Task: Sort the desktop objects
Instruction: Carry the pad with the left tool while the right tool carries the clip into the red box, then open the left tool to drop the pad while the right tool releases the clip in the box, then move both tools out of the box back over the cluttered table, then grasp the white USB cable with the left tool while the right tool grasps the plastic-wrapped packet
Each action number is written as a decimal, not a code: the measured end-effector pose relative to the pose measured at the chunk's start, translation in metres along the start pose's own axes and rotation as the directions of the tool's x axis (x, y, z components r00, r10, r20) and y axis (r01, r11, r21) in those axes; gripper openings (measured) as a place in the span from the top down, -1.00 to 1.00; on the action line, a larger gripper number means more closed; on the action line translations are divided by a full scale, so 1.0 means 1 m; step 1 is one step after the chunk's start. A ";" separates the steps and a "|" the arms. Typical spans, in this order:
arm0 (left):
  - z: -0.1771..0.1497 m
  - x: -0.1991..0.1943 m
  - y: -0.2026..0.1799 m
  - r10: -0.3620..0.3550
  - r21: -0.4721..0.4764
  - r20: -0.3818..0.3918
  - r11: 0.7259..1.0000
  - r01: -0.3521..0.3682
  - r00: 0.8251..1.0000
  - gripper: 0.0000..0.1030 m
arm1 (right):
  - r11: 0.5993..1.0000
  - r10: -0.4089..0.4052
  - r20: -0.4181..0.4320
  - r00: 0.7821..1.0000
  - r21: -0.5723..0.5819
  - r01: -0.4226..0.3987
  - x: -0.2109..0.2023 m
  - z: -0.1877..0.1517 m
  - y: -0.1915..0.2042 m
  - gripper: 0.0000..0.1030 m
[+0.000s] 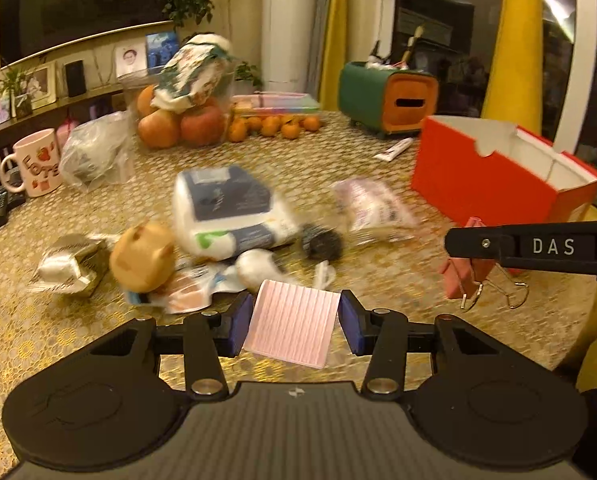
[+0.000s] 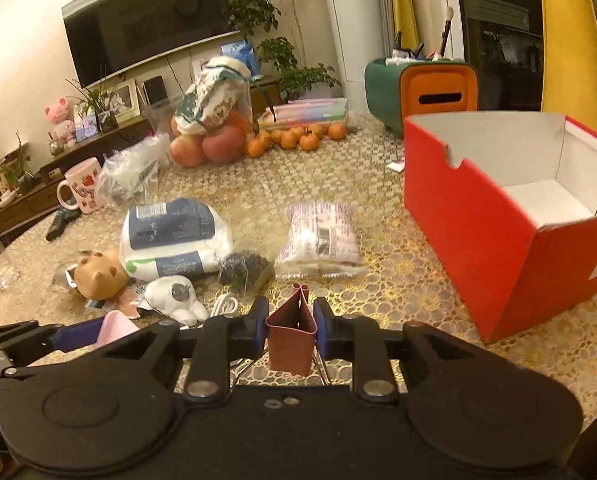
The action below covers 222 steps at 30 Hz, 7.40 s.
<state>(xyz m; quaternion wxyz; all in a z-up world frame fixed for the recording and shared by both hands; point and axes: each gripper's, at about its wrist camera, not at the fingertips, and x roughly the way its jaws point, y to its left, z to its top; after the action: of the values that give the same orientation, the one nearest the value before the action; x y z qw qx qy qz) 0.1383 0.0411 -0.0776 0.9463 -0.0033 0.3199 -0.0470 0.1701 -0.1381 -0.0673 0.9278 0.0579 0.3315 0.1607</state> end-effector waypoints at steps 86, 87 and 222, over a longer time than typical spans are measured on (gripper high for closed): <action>0.162 0.249 -0.283 -0.064 0.277 -0.521 0.930 0.240 0.851 0.10 | 0.970 -0.211 -0.181 0.961 -0.163 0.183 0.052 0.082 -0.268 0.55; 0.162 0.251 -0.283 -0.060 0.280 -0.527 0.930 0.239 0.848 0.10 | 0.969 -0.212 -0.183 0.960 -0.170 0.181 0.052 0.081 -0.268 0.55; -0.001 0.063 -0.011 0.000 0.006 -0.075 1.000 0.001 0.997 -0.97 | 0.991 -0.026 -0.248 0.968 -0.130 -0.006 0.134 0.067 -0.020 -0.86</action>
<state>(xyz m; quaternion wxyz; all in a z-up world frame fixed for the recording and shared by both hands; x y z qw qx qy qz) 0.1867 0.0241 -0.1165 0.9336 0.0014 0.3550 -0.0485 0.3159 -0.1113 -0.0996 0.8815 -0.0251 0.4344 0.1833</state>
